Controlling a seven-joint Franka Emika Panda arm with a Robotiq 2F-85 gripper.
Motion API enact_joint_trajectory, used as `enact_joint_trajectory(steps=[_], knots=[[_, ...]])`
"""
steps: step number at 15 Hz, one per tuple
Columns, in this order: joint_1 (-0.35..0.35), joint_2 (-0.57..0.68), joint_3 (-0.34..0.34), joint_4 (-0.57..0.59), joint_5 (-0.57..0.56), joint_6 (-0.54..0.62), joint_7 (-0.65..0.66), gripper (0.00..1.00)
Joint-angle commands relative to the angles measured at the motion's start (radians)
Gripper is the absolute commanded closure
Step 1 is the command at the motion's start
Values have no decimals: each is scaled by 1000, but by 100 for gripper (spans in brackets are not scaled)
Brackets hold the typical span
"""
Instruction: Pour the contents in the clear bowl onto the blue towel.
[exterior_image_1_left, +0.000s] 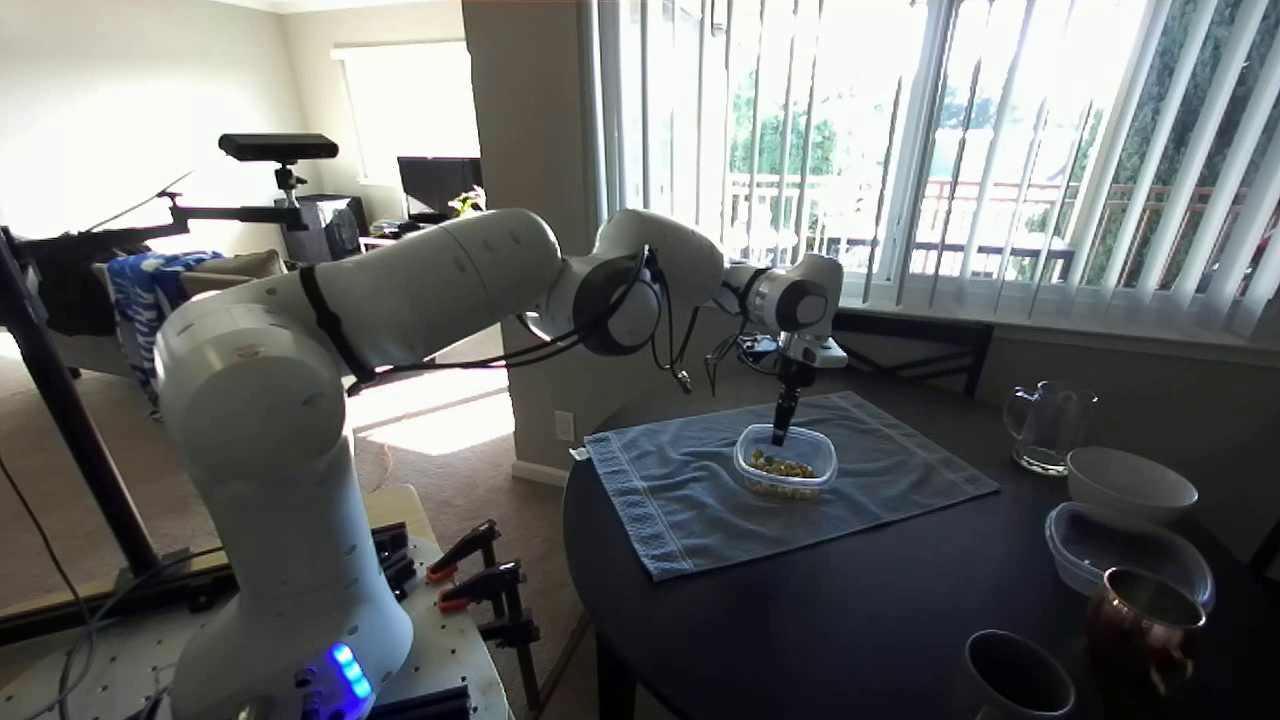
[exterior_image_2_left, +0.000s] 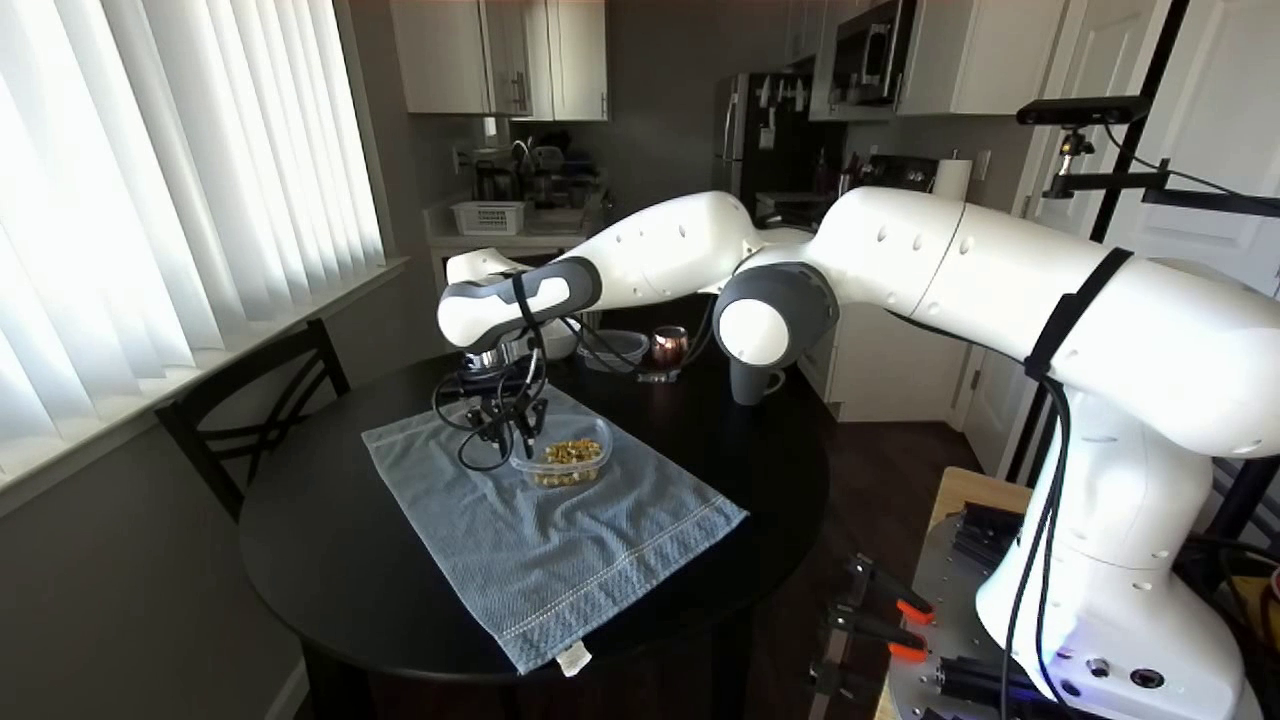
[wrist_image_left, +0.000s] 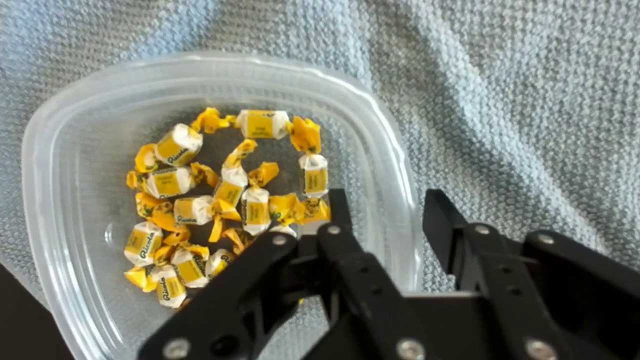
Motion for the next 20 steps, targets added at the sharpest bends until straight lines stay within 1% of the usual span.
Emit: enact_joint_trajectory(steps=[1,2,3,4,10,12,13,14,16,17,18,19,20], knots=[[-7,10,-7,28,2,-23,29,85],[-9,6,-7,28,4,-20,33,93],[-14,-7,-7,27,10,-10,42,98],[-20,-19,-6,30,17,-3,53,100],[-95,-82,15,117,88,66,175,99],[-129,-86,49,145,150,67,176,99],[-147,-86,74,157,186,62,149,99],[-181,-33,144,259,165,33,167,99],[-202,-19,212,278,194,61,150,98],[-204,-35,215,247,242,88,123,98],[-220,-6,275,296,228,87,111,98],[-228,2,300,303,240,103,75,98],[-229,4,305,304,270,118,42,98]])
